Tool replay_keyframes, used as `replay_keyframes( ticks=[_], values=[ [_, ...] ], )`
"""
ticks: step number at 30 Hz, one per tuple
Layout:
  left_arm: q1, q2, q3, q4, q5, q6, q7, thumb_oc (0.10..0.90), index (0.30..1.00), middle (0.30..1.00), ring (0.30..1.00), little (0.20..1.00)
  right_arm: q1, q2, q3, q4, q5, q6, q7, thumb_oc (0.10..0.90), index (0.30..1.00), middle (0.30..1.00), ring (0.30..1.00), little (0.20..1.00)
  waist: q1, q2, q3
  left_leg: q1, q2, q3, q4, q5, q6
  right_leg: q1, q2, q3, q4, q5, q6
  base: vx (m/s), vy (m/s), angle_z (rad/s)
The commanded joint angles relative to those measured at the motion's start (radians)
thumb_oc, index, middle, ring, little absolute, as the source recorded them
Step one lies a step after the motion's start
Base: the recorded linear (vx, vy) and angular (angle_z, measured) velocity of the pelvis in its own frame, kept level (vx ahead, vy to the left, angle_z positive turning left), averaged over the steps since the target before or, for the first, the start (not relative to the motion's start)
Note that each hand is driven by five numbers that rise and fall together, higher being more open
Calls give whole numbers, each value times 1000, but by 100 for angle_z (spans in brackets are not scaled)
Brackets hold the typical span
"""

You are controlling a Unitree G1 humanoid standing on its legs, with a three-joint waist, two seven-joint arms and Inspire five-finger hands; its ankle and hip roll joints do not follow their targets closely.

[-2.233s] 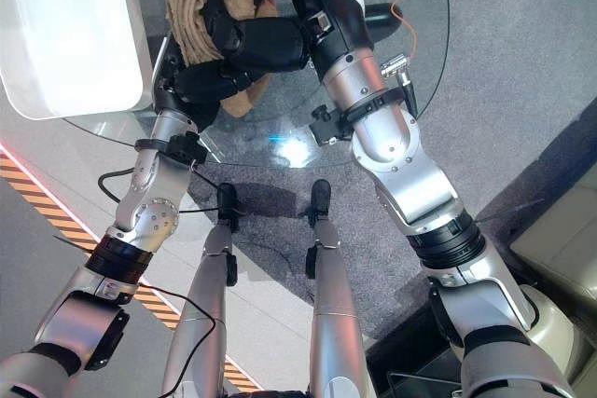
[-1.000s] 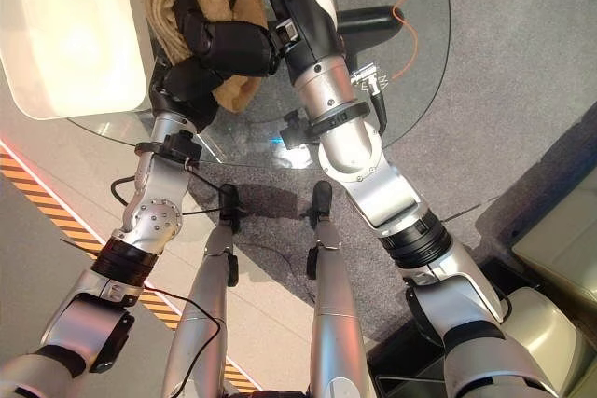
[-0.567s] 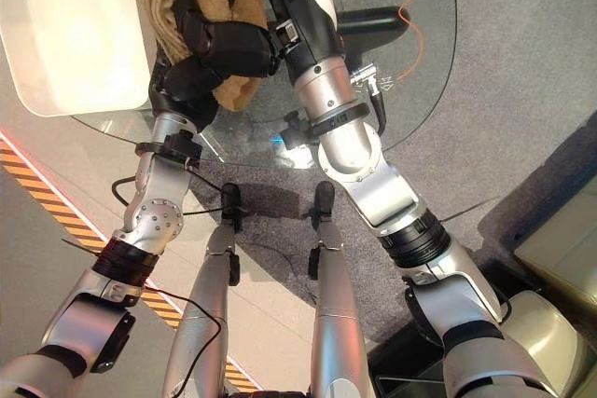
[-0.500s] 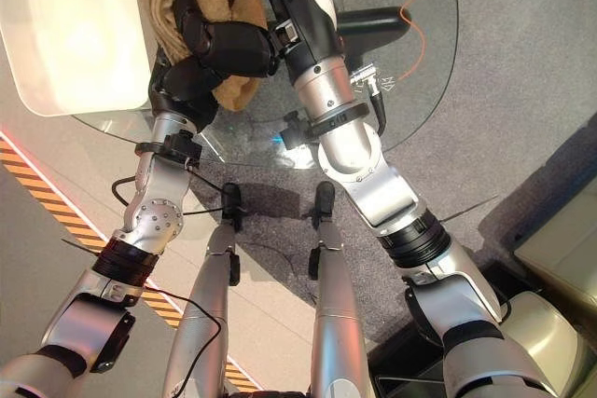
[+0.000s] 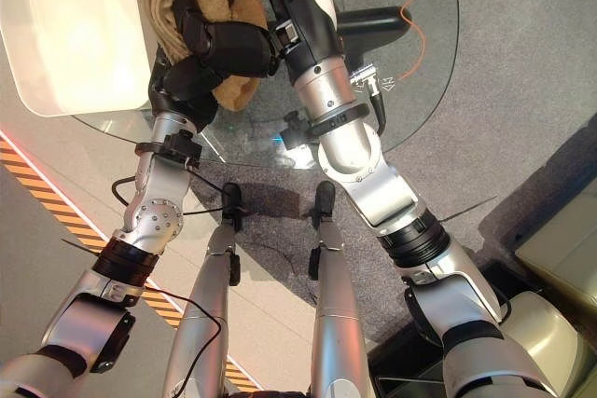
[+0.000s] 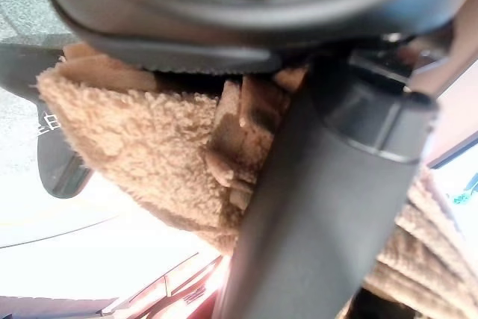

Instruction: Wipe the table with a cloth and put it in the basket.

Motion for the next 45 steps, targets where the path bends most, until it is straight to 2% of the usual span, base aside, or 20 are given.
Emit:
replay_keyframes(
  ticks=[1, 45],
  values=[
    [-117, -57, -10, -131, 31, -81, -110, 100, 300, 300, 300, 200, -141, 99, -10, -142, 4, -193, -9, 800, 900, 900, 900, 900, -7, 29, -25, 21, -76, 60, -26, -12, 84, 59, 47, -49, -19, -59, -10, 0, 0, 0],
    [-111, -62, 3, -118, 27, -96, -120, 100, 300, 300, 300, 200, -138, 105, -15, -124, 8, -209, -8, 800, 900, 900, 900, 900, -10, 28, -25, 5, -78, 55, -17, -15, 86, 43, 55, -36, -14, -57, -12, 0, 0, 0]
  ],
)
